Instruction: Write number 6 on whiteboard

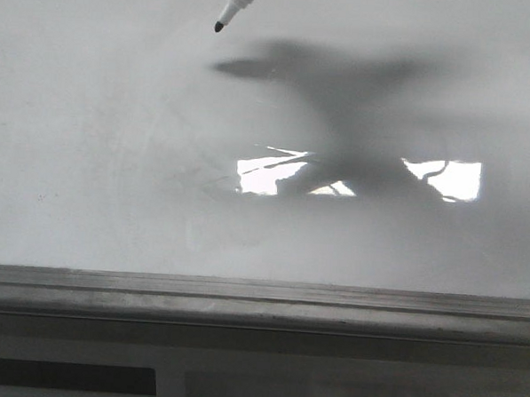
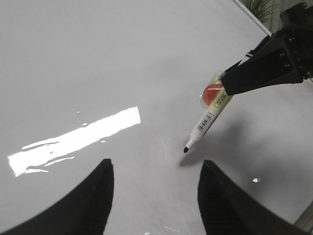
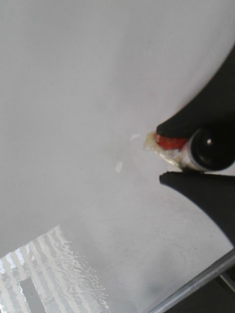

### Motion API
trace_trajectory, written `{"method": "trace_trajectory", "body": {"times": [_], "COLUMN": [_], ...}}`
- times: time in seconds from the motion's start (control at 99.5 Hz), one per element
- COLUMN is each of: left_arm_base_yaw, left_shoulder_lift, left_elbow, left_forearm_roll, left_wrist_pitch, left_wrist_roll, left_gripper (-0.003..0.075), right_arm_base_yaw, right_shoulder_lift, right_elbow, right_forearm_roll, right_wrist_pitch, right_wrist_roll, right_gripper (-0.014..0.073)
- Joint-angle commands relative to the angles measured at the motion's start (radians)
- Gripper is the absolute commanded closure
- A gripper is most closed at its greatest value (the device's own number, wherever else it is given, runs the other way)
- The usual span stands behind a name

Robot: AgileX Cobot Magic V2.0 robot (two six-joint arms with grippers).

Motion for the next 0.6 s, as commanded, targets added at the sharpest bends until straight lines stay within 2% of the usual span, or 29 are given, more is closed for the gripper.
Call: {"method": "trace_trajectory", "body": {"times": [0.0, 0.211, 0.352, 0.452, 0.593], "left_arm_base_yaw": [0.001, 0.001, 0.001, 0.001, 0.001], "left_shoulder_lift": [0.003, 0.003, 0.003, 0.003, 0.003], "left_elbow": [-0.034, -0.034, -0.034, -0.034, -0.034], "left_forearm_roll": [-0.026, -0.086, -0.086, -0.086, -0.086], "left_wrist_pitch": [-0.075, -0.085, -0.091, -0.091, -0.091], "left_wrist_roll": [-0.011, -0.011, -0.011, -0.011, -0.011], "left_gripper": [0.0367, 0.0367, 0.0367, 0.0367, 0.0367], "right_arm_base_yaw": [-0.008, -0.008, 0.041, 0.092, 0.072], "right_shoulder_lift": [-0.001, 0.091, 0.155, 0.148, 0.105], "right_elbow": [-0.035, -0.034, -0.020, 0.028, 0.037], "right_forearm_roll": [-0.006, 0.004, 0.034, 0.035, 0.032], "right_wrist_pitch": [-0.086, -0.071, 0.033, 0.049, 0.029], "right_wrist_roll": [-0.010, -0.010, -0.010, -0.010, -0.010], "right_gripper": [0.0657, 0.0657, 0.0657, 0.0657, 0.0657]}}
